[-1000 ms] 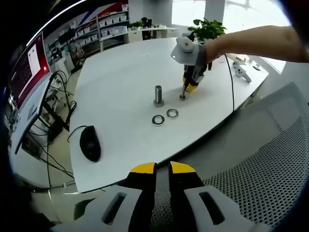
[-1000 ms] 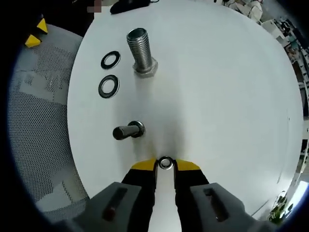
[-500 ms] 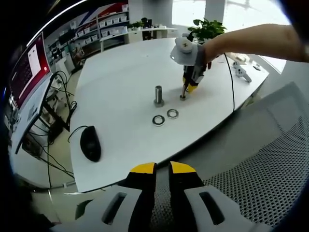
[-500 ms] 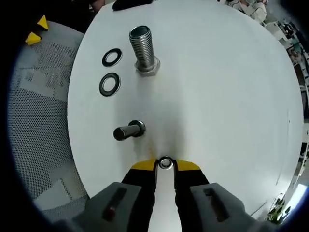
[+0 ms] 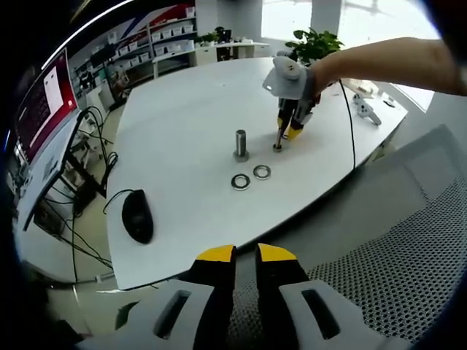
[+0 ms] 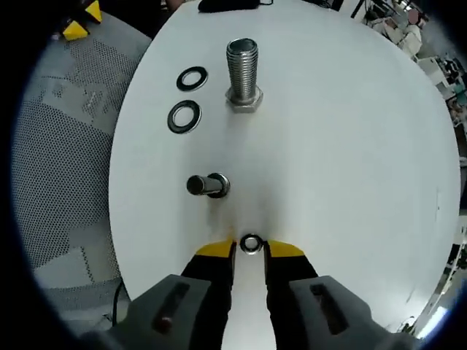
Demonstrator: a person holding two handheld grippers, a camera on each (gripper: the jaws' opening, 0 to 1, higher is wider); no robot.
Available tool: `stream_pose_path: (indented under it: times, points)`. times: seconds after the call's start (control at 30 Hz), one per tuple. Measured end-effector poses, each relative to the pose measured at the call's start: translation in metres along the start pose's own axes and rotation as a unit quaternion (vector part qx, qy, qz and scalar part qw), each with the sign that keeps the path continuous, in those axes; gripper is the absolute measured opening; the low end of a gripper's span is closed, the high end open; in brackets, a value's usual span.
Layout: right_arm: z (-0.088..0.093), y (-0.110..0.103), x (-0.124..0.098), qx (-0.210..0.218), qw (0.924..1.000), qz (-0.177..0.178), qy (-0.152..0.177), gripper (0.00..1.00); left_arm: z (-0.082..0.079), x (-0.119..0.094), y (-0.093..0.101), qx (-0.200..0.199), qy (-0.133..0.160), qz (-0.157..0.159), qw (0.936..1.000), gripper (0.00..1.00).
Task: Place the washer onto the threaded stud by aligning its center hole with the stud, sliding it down to the base, and recovering from edge contact or off-axis alignment until the washer reaches the visible bottom stop.
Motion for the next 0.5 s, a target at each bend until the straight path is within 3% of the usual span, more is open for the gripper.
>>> stream_pose_path:
  times: [0.5]
  points:
    - [0.0002, 0.0004, -0.0005, 0.016, 0.9997, 0.006, 0.02, 0.17, 0.0004, -0.0012, 0.0, -0.004, -0.001, -0.002, 1.0, 0.09]
Point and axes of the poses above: the point that each gripper's makers call its tool centre point, and the gripper's own axes: x roughly forward along the fingers, y roughly to its right, z roughly out of its underside, the point moved 3 cm from there along -x, roughly backward along the fingers, and after that the axes turned 15 degrees about -y, right-handed, at the moved point
